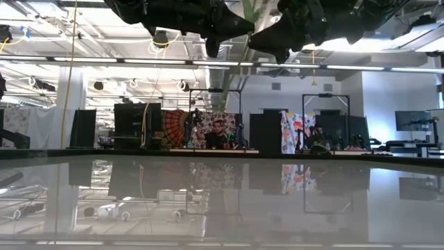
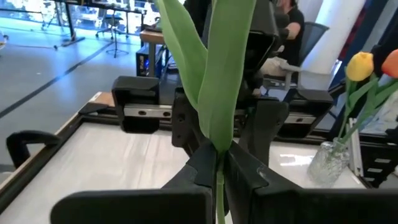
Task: Sort flowers into vase by color
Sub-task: Put the yellow flower into the transparent flower vase
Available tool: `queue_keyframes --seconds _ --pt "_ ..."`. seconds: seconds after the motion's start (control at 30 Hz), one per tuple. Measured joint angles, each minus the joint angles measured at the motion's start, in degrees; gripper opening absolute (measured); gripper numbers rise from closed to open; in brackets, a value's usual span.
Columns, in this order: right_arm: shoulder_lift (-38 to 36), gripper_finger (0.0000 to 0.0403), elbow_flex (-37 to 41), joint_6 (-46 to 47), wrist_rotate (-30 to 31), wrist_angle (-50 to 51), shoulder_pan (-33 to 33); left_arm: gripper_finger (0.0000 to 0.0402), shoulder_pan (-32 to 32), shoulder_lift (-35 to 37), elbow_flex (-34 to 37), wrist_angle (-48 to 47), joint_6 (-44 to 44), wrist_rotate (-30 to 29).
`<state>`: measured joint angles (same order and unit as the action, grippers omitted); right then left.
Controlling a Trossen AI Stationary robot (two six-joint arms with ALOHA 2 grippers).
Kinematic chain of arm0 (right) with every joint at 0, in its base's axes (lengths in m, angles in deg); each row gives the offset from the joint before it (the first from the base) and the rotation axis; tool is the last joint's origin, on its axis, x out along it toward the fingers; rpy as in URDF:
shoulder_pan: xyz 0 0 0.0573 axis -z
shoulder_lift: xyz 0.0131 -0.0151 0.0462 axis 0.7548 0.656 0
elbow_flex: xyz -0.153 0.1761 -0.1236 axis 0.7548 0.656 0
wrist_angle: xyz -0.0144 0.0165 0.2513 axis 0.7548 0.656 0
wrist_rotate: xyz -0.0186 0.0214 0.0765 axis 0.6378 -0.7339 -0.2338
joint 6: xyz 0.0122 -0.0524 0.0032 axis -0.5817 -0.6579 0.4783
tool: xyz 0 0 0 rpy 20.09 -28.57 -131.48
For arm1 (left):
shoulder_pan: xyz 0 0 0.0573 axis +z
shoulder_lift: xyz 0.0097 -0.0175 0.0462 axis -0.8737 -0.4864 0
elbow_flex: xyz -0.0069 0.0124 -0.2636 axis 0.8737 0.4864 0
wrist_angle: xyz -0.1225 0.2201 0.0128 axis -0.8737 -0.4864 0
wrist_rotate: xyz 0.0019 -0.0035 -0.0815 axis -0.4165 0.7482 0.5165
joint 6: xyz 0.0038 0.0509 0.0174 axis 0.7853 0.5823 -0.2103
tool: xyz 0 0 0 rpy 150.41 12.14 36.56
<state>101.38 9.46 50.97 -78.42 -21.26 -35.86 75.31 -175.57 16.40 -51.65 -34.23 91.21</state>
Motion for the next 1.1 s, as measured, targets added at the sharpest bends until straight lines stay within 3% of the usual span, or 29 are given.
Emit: queue_keyframes --seconds 0.5,0.9,1.1 --pt "0.02 0.0128 0.0 0.0 0.02 3.67 -0.1 0.0 -0.59 0.02 0.0 -2.41 -0.63 2.72" --pt "0.02 0.0187 0.0 -1.51 0.02 -2.02 -2.29 0.0 -3.13 0.02 0.0 1.4 1.61 0.71" --pt "0.02 0.0177 0.0 -1.45 0.02 -2.27 -2.3 0.0 -3.02 0.02 0.0 2.39 1.61 -0.45"
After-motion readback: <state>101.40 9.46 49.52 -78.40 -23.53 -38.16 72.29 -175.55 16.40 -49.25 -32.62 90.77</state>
